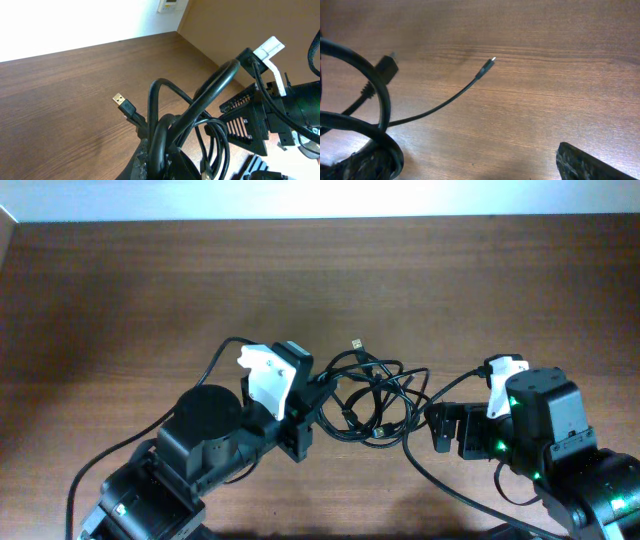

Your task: Untangle cables

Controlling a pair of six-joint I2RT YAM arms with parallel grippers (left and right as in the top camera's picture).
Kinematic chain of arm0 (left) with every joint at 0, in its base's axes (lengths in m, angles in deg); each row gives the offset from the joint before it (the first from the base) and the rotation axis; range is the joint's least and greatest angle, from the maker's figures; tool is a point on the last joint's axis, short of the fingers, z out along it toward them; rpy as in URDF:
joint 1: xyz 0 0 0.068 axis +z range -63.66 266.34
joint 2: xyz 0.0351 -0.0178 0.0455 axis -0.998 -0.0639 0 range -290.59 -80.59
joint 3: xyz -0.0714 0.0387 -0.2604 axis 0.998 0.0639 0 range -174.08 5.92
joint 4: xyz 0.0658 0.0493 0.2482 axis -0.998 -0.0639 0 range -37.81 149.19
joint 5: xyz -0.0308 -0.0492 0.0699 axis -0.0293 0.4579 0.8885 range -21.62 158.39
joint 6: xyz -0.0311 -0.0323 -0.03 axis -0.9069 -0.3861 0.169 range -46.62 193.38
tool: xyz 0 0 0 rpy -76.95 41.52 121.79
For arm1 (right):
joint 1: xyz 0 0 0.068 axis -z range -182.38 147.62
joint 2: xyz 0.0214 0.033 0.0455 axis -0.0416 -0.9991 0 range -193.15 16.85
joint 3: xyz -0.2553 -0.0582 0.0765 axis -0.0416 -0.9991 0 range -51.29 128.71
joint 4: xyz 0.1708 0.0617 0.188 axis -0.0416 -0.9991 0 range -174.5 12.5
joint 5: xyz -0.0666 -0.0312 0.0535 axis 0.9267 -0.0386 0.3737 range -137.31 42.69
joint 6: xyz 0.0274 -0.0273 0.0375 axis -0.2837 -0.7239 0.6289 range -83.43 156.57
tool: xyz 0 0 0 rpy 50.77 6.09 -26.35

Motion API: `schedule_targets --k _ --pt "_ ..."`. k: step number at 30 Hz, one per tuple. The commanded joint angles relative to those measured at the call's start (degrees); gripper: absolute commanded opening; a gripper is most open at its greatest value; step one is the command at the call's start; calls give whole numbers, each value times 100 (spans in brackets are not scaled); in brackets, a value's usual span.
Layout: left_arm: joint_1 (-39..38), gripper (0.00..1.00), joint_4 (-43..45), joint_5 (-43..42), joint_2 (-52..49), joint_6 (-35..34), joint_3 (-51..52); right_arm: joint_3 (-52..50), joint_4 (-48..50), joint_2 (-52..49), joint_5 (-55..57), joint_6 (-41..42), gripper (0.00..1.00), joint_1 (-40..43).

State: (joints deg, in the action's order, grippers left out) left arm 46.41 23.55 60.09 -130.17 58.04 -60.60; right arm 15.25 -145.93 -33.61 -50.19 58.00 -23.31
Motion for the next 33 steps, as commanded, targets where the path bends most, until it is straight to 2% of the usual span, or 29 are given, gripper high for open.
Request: schedule_targets --k 1,5,8,10,11,13,15,17,21,24,27,32,33 --pt "138 0 188 1115 581 87 -179 -72 -284 -26 1169 61 99 74" --pt "138 0 173 1261 656 87 -179 -72 -177 -26 404 -105 99 74" --pt "138 0 170 1285 654 87 -179 -72 240 -26 -1943 -1589 99 74" --pt "138 0 149 1285 654 87 -179 -72 619 -26 -4186 -2848 99 72" --pt "138 0 149 1283 654 85 -179 -72 868 -26 -4959 -3106 99 72" --pt "136 0 151 1152 654 81 -179 -72 1200 -26 -5222 -3073 99 72" --pt "136 0 155 616 636 61 -179 -72 1676 -44 -5025 -2577 99 74" --pt "136 0 219 -201 542 66 -179 -72 1969 -153 -3744 -1502 99 74" --pt "136 0 348 -1235 433 66 -179 -72 1794 -579 -1928 -494 99 74" --pt "136 0 391 -1298 439 70 -179 -72 1102 -914 -678 24 100 74" --pt "138 0 610 -1296 476 70 -179 -72 654 -916 175 332 95 74" --pt "138 0 693 -514 605 219 -179 -72 409 -916 638 566 94 74" --pt "138 0 693 -468 636 219 -179 -72 407 -916 629 566 80 74"
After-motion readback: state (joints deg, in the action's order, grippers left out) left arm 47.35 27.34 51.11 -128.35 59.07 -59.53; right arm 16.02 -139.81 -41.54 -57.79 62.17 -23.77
